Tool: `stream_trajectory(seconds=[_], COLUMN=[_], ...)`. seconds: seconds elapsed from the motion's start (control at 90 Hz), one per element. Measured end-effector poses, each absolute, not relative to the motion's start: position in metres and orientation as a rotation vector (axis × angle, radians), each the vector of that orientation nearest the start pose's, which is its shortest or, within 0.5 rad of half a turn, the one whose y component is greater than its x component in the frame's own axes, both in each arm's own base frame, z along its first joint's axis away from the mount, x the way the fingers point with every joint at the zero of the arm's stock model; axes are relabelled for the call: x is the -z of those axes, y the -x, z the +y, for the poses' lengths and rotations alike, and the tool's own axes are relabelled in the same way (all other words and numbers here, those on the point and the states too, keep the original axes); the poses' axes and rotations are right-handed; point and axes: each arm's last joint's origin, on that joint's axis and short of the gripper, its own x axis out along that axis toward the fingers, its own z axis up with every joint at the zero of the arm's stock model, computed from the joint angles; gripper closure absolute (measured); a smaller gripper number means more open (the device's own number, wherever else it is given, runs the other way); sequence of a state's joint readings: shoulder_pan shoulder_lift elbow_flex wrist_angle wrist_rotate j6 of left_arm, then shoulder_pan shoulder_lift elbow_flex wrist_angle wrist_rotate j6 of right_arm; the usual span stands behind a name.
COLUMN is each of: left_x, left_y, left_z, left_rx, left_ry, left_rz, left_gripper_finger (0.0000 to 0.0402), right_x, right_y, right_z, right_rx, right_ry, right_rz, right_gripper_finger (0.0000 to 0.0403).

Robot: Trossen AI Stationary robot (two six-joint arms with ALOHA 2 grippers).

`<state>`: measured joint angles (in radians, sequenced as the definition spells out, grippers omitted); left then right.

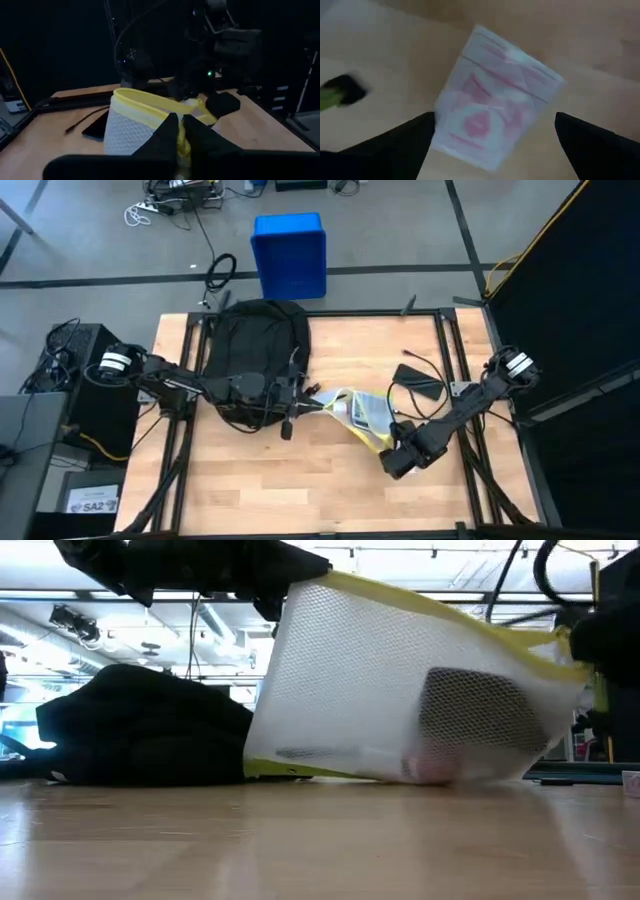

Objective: Unpack backpack
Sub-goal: Close the zip lock bag

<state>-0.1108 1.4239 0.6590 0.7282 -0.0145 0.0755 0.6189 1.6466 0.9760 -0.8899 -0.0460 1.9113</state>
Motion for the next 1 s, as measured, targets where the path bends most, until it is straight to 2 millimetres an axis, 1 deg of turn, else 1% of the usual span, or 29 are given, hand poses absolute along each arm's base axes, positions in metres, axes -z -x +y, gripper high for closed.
stream_trajectory(seconds=[0.167,0.244,0.367,0.433,0.489,0.544,0.667,0.767,0.878,0.922,1.0], left_x=[-0.235,-0.234,-0.234,-0.234,-0.234,-0.234,-0.234,-0.234,-0.234,-0.233,-0.233], left_y=[-0.295,-0.295,-0.294,-0.294,-0.294,-0.294,-0.294,-0.294,-0.294,-0.294,-0.294], left_z=[-0.032,-0.032,-0.032,-0.032,-0.032,-0.032,-0.032,-0.032,-0.032,-0.032,-0.032], left_rx=[0.095,0.096,0.095,0.095,0.095,0.095,0.095,0.095,0.095,0.095,0.095], left_ry=[-0.077,-0.077,-0.077,-0.077,-0.077,-0.077,-0.077,-0.069,-0.062,-0.055,-0.054], left_rz=[0.034,0.036,0.038,0.04,0.04,0.04,0.04,0.042,0.045,0.048,0.051], left_gripper_finger=[0.0402,0.0402,0.0402,0.0402,0.0402,0.0402,0.0402,0.0402,0.0402,0.0402,0.0402], right_x=[-0.149,-0.14,-0.132,-0.131,-0.131,-0.133,-0.136,-0.136,-0.143,-0.151,-0.178], right_y=[-0.224,-0.22,-0.214,-0.213,-0.213,-0.213,-0.212,-0.21,-0.211,-0.214,-0.221], right_z=[0.155,0.152,0.149,0.148,0.149,0.15,0.153,0.155,0.159,0.164,0.174], right_rx=[0.915,0.935,0.943,0.936,0.92,0.898,0.857,0.839,0.794,0.758,0.65], right_ry=[-1.129,-1.155,-1.176,-1.16,-1.137,-1.106,-1.064,-1.048,-1.067,-1.079,-1.123], right_rz=[1.315,1.316,1.325,1.335,1.351,1.374,1.433,1.46,1.441,1.414,1.315], right_gripper_finger=[0.0015,0.0011,0.001,0.0019,0.0035,0.006,0.0132,0.0132,0.0132,0.0132,0.0132])
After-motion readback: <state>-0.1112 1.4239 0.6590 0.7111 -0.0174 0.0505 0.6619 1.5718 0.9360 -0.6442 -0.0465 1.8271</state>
